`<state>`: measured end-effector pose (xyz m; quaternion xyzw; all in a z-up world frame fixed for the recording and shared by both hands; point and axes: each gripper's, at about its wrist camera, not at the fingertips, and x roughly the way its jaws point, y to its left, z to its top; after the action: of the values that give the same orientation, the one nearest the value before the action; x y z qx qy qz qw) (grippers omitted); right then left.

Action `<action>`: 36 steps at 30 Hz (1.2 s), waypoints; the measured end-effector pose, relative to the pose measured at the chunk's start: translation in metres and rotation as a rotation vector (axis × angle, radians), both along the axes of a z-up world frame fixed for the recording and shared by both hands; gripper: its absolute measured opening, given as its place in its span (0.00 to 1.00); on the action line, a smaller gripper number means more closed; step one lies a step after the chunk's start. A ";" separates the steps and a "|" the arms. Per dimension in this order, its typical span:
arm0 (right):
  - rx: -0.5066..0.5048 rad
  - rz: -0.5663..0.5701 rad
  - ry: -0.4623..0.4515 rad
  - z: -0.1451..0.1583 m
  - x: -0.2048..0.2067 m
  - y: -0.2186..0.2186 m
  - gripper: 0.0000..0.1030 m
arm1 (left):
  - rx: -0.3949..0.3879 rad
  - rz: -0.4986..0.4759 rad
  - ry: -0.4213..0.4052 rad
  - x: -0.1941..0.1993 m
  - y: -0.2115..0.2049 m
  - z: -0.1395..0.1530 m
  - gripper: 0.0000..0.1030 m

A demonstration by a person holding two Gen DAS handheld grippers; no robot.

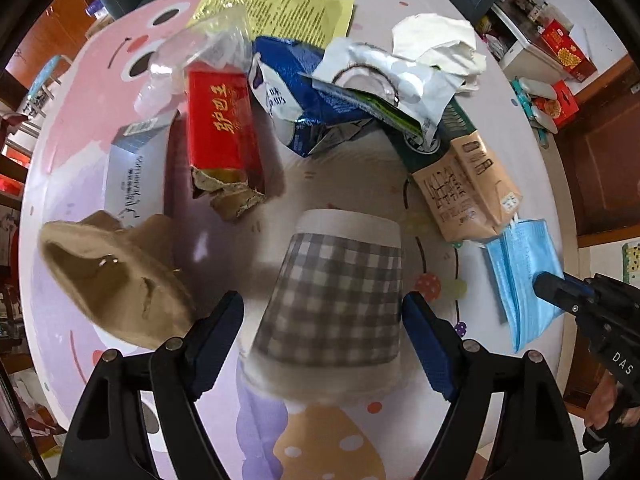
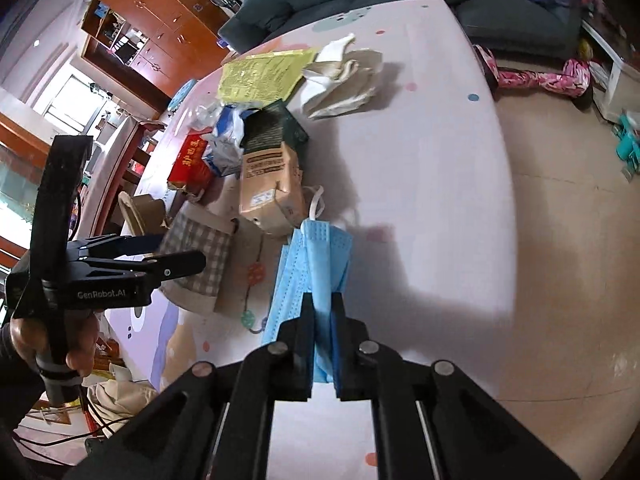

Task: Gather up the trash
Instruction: 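Grasp the grey plaid paper cup with the left tool, then carry the paper cup and face mask over the bin and open both tools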

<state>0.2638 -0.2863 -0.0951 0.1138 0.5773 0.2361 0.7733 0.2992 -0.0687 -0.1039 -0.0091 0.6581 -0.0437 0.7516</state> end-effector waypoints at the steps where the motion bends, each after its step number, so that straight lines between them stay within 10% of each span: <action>1: -0.001 0.002 0.005 -0.002 0.001 -0.001 0.06 | 0.000 0.000 0.009 0.002 -0.001 -0.004 0.78; 14: 0.032 0.025 0.025 -0.001 -0.014 0.002 0.06 | 0.046 -0.026 0.024 -0.020 -0.033 -0.011 0.50; 36: 0.098 -0.175 -0.144 0.087 -0.120 0.050 0.06 | -0.099 -0.108 -0.079 -0.155 0.005 0.056 0.47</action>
<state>0.1434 -0.2362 -0.0083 0.1843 0.4961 0.2031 0.8238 0.1442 -0.0636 -0.0474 -0.0090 0.6246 -0.1170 0.7721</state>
